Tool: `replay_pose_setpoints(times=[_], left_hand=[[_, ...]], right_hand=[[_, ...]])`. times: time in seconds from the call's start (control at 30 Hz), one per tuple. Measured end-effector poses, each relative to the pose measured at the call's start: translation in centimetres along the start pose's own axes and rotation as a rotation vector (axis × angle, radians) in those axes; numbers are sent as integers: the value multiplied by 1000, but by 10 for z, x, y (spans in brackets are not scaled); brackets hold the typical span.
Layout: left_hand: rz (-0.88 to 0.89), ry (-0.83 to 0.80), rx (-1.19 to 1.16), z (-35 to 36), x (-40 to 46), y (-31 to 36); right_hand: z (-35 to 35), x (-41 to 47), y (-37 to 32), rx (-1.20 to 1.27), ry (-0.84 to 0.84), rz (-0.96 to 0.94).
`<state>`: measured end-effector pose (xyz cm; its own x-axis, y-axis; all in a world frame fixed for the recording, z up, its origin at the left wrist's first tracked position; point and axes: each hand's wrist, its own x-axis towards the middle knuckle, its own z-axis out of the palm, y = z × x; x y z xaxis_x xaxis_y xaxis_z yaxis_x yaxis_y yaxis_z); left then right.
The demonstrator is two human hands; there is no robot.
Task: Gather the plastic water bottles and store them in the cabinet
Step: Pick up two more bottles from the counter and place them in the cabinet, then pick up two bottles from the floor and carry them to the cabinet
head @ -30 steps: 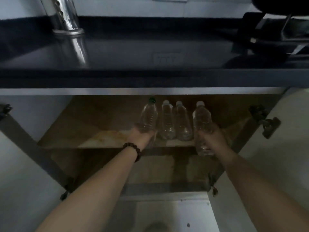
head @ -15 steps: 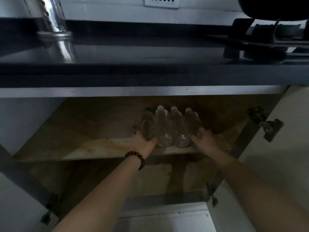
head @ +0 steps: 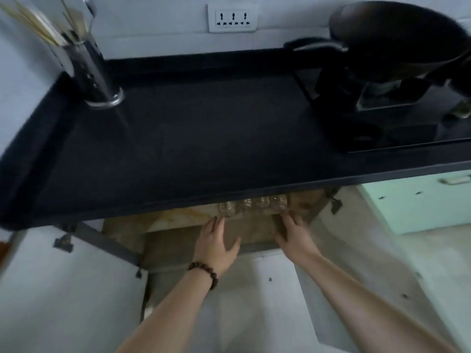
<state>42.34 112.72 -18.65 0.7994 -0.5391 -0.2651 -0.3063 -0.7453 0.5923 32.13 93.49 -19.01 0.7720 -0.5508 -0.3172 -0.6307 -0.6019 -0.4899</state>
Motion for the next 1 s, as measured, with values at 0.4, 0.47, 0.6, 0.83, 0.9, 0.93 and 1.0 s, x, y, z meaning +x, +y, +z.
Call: replay_pose_setpoints(times=[0.4, 0.47, 0.6, 0.83, 0.9, 0.93, 1.0], left_hand=[[349, -135, 274, -58, -126, 119], [410, -172, 256, -47, -133, 138], [566, -273, 264, -13, -152, 179], [845, -433, 334, 58, -200, 258], [920, -448, 368, 79, -215, 281], [950, -458, 387, 90, -221, 293], [1003, -479, 417, 112, -234, 316]], right_hand=[[-92, -189, -50, -59, 191, 83], [-98, -209, -37, -32, 257, 152], [-106, -255, 4, 54, 355, 347], [-122, -357, 84, 176, 584, 710], [-127, -381, 105, 208, 632, 799], [-129, -390, 116, 228, 653, 835], [-133, -408, 138, 261, 688, 890]])
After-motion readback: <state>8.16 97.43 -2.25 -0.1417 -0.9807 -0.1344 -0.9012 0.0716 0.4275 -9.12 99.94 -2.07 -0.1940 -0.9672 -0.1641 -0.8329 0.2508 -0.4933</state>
